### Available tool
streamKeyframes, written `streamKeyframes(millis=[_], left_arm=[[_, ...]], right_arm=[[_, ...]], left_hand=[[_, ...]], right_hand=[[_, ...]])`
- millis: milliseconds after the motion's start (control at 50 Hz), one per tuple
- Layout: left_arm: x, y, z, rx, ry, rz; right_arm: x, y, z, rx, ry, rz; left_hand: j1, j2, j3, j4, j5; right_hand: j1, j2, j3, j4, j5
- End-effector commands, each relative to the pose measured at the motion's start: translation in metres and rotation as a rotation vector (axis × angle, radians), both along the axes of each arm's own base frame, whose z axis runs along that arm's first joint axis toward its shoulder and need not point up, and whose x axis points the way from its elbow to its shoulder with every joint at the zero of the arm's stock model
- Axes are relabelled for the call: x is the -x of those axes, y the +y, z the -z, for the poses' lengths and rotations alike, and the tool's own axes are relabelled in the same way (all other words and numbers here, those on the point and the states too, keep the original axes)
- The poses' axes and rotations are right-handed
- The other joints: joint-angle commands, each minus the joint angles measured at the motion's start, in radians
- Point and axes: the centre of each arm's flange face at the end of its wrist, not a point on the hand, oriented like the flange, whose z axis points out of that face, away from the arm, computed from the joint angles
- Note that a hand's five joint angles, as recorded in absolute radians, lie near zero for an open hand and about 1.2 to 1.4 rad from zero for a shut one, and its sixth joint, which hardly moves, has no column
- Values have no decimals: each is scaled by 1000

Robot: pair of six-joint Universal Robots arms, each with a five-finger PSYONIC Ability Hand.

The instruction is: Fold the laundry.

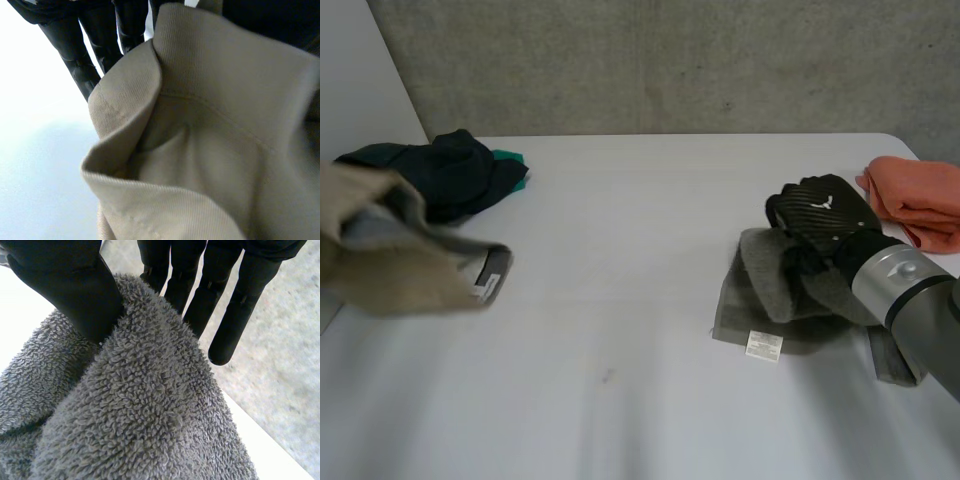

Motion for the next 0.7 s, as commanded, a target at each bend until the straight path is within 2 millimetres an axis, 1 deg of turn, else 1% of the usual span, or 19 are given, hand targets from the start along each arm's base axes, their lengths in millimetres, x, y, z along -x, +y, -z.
streamKeyframes(millis=[20, 80, 120, 160, 180, 220, 240, 300, 380, 400, 420, 460, 480, 500, 540, 600, 620, 680, 700], left_arm=[[-20, -28, -18, 85, 33, -71], [-16, -26, 0, -9, 37, -59], [-11, -21, 18, -99, 54, -33], [-6, -16, 26, -142, 68, -10], [0, -11, 32, -167, 81, 26], [6, -5, 35, -184, 88, 60], [12, 3, 36, -195, 91, 91], [17, 14, 32, -194, 95, 121], [27, 34, 21, -167, 98, 157], [31, 42, 16, -151, 100, 171], [34, 46, 14, -145, 102, 179], [40, 54, 12, -142, 111, 199], [46, 63, 10, -140, 122, 217], [49, 67, 9, -138, 127, 226], [59, 80, 8, -143, 145, 262], [71, 96, 7, -146, 164, 307], [79, 108, 7, -154, 179, 338], [92, 126, 8, -170, 205, 395], [101, 138, 10, -185, 223, 437]], right_arm=[[-26, 27, -3, -28, -29, -106], [-35, 36, -2, -34, -34, -148], [-43, 43, 3, -45, -30, -183], [-49, 46, 4, -40, -28, -202], [-55, 48, 4, -34, -26, -220], [-61, 49, 5, -34, -30, -236], [-67, 51, 4, -33, -34, -259], [-79, 58, 5, -38, -36, -302], [-102, 70, 13, -48, -37, -397], [-113, 77, 18, -59, -34, -448], [-118, 81, 20, -64, -32, -476], [-127, 86, 23, -64, -31, -521], [-135, 92, 24, -60, -29, -557], [-138, 93, 24, -58, -25, -567], [-144, 91, 18, -40, -11, -562], [-139, 82, 5, -48, 2, -501], [-131, 77, -10, -53, 4, -445], [-113, 64, -35, -54, -3, -342], [-98, 54, -49, -52, -9, -274]], left_hand=[[283, 215, 221, 204, 303], [283, 215, 221, 204, 303], [283, 215, 221, 204, 303], [-67, -135, -128, -146, -47], [-525, -593, -587, -604, -505], [-822, -890, -884, -901, -802], [-878, -947, -940, -958, -859], [-905, -974, -967, -985, -886], [-929, -997, -991, -1008, -909], [-932, -1000, -994, -1011, -912], [-932, -1000, -994, -1011, -912], [-932, -1000, -994, -1011, -912], [-932, -1000, -994, -1011, -912], [-932, -1000, -994, -1011, -912], [-932, -1000, -994, -1011, -912], [-932, -1000, -994, -1011, -912], [-932, -1000, -994, -1011, -912], [-932, -1000, -994, -1011, -912], [-932, -1000, -994, -1011, -912]], right_hand=[[303, 224, 210, 198, 256], [303, 224, 210, 198, 256], [303, 224, 210, 198, 256], [303, 224, 210, 198, 256], [303, 224, 210, 198, 256], [303, 224, 210, 198, 256], [303, 224, 210, 198, 256], [303, 224, 210, 198, 256], [303, 224, 210, 198, 256], [280, 201, 186, 175, 232], [123, 44, 29, 17, 75], [-337, -416, -431, -443, -385], [-822, -901, -916, -928, -870], [-918, -997, -1012, -1024, -966], [-918, -997, -1012, -1024, -966], [-918, -997, -1012, -1024, -966], [-918, -997, -1012, -1024, -966], [-918, -997, -1012, -1024, -966], [-918, -997, -1012, -1024, -966]])
